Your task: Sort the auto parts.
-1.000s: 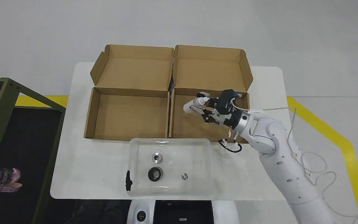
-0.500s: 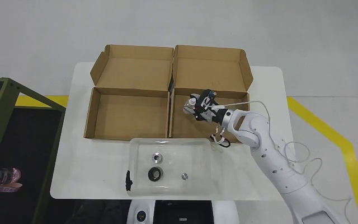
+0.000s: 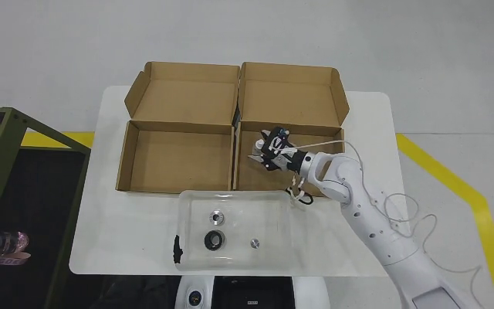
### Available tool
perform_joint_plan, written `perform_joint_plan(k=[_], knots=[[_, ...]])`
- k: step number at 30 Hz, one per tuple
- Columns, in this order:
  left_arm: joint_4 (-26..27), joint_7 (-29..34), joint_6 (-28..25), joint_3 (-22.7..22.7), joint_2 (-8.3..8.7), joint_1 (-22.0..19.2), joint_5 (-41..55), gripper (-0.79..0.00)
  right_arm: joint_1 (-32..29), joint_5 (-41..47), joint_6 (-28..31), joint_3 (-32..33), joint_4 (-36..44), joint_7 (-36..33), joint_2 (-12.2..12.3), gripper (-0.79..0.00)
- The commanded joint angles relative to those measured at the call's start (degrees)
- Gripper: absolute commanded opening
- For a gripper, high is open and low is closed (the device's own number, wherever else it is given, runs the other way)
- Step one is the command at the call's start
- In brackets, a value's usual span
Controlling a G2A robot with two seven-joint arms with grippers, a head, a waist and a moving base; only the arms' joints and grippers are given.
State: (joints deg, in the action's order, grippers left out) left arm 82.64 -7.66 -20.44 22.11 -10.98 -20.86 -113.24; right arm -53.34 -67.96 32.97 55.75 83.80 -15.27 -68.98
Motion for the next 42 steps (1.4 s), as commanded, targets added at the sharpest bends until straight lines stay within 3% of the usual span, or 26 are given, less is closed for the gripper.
perform_joint_plan(k=[1,3,11,20,27,42], knots=[[0.0,0.0,0.0,0.0,0.0,0.0,0.0,0.0,0.0,0.0,0.7,0.5,0.8,-0.3,0.1,-0.074],[0.0,0.0,0.0,0.0,0.0,0.0,0.0,0.0,-0.3,-0.5,1.1,1.2,2.4,-0.4,0.3,0.0],[0.0,0.0,0.0,0.0,0.0,0.0,0.0,0.0,-4.8,-0.6,2.8,6.1,12.1,-3.8,1.8,0.0],[0.0,0.0,0.0,0.0,0.0,0.0,0.0,0.0,-10.6,1.7,6.4,8.8,24.4,-13.2,3.2,0.0],[0.0,0.0,0.0,0.0,0.0,0.0,0.0,0.0,-15.7,-0.8,8.1,8.0,31.4,-17.5,4.0,0.0],[0.0,0.0,0.0,0.0,0.0,0.0,0.0,0.0,-21.5,-7.2,11.9,3.4,37.7,-24.5,5.1,0.0]])
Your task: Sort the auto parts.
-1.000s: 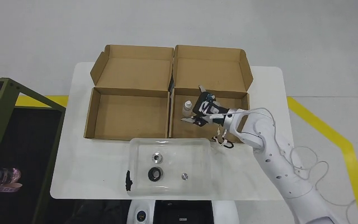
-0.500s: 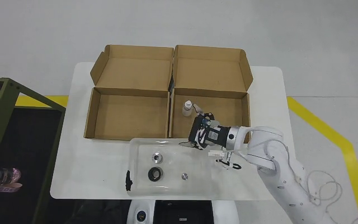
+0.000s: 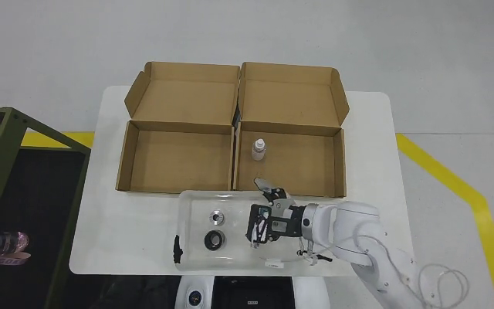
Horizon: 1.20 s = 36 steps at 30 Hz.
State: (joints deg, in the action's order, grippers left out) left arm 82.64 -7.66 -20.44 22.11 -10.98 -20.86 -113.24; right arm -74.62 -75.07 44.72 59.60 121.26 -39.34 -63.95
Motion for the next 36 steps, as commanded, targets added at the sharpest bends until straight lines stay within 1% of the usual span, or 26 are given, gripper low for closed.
perform_joint_plan(k=[1,9,31,32,34,36], knots=[[0.0,0.0,0.0,0.0,0.0,0.0,0.0,0.0,-0.3,-0.6,0.5,-0.8,0.4,-1.1,0.1,0.0],[0.0,0.0,0.0,0.0,0.0,0.0,0.0,0.0,-0.9,-0.5,2.3,-3.7,0.1,-3.8,0.3,0.0],[0.0,0.0,0.0,0.0,0.0,0.0,0.0,0.0,-0.7,-3.5,2.6,-6.3,-2.3,-8.0,1.2,0.0],[0.0,0.0,0.0,0.0,0.0,0.0,0.0,0.0,-0.6,-3.5,2.5,-6.5,-2.5,-8.1,1.2,-0.009],[0.0,0.0,0.0,0.0,0.0,0.0,0.0,0.0,-0.3,-3.6,2.5,-7.1,-2.9,-8.3,1.2,-0.071],[0.0,0.0,0.0,0.0,0.0,0.0,0.0,0.0,0.0,-3.7,2.5,-7.7,-3.3,-8.6,1.1,-0.095]])
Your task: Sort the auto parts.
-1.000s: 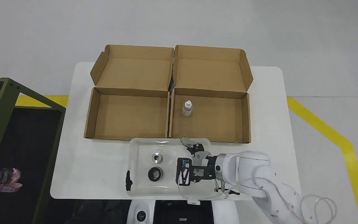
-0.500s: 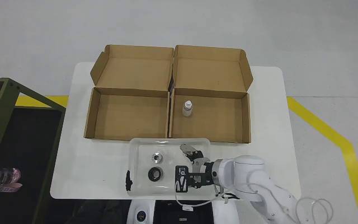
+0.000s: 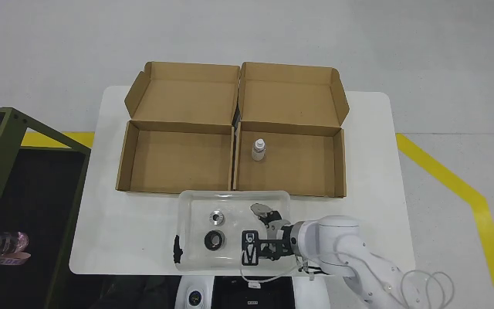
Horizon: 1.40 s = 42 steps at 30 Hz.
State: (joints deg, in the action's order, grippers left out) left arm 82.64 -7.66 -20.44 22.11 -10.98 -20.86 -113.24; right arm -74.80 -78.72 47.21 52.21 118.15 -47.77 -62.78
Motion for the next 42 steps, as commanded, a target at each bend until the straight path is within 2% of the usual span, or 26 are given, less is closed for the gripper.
perform_joint_plan(k=[1,10,11,13,23,24,25,26,27,33,42], knots=[[0.0,0.0,0.0,0.0,0.0,0.0,0.0,0.0,0.4,-0.3,0.0,-0.7,-0.4,-0.4,-0.1,-0.099],[0.0,0.0,0.0,0.0,0.0,0.0,0.0,0.0,2.8,-0.7,-0.2,-4.4,-3.1,-2.2,-0.6,-0.219],[0.0,0.0,0.0,0.0,0.0,0.0,0.0,0.0,3.1,-0.6,-0.2,-4.7,-3.2,-2.6,-0.6,-0.252],[0.0,0.0,0.0,0.0,0.0,0.0,0.0,0.0,3.4,-0.4,-0.1,-5.2,-3.5,-3.5,-0.7,-0.385],[0.0,0.0,0.0,0.0,0.0,0.0,0.0,0.0,4.4,1.8,0.5,-6.6,-5.0,-6.1,-0.7,-0.493],[0.0,0.0,0.0,0.0,0.0,0.0,0.0,0.0,4.4,2.2,0.5,-6.7,-5.1,-6.1,-0.6,-0.545],[0.0,0.0,0.0,0.0,0.0,0.0,0.0,0.0,4.5,2.3,0.5,-6.7,-5.2,-6.2,-0.6,-0.563],[0.0,0.0,0.0,0.0,0.0,0.0,0.0,0.0,4.5,2.5,0.5,-6.8,-5.3,-6.2,-0.6,-0.64],[0.0,0.0,0.0,0.0,0.0,0.0,0.0,0.0,4.6,2.7,0.5,-6.8,-5.4,-6.2,-0.6,-0.785],[0.0,0.0,0.0,0.0,0.0,0.0,0.0,0.0,4.7,5.0,0.7,-6.3,-4.8,-4.4,-0.4,-0.785],[0.0,0.0,0.0,0.0,0.0,0.0,0.0,0.0,5.2,5.2,-0.4,-2.5,0.3,0.7,0.3,-0.785]])
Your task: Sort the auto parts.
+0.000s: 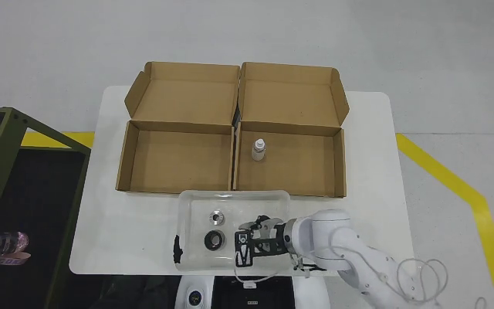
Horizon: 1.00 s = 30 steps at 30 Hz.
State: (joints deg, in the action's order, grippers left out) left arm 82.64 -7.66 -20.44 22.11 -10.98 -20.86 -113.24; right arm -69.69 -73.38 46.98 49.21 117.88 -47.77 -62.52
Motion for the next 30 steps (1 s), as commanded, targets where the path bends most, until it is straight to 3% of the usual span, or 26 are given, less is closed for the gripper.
perform_joint_plan(k=[1,14,30], knots=[[0.0,0.0,0.0,0.0,0.0,0.0,0.0,0.0,0.1,-0.5,-0.3,1.0,1.1,1.2,0.2,-0.785],[0.0,0.0,0.0,0.0,0.0,0.0,0.0,0.0,-1.0,-0.3,-0.4,7.4,8.1,5.0,1.5,-0.785],[0.0,0.0,0.0,0.0,0.0,0.0,0.0,0.0,-1.6,2.7,-1.1,16.3,7.5,12.3,2.7,-0.785]])
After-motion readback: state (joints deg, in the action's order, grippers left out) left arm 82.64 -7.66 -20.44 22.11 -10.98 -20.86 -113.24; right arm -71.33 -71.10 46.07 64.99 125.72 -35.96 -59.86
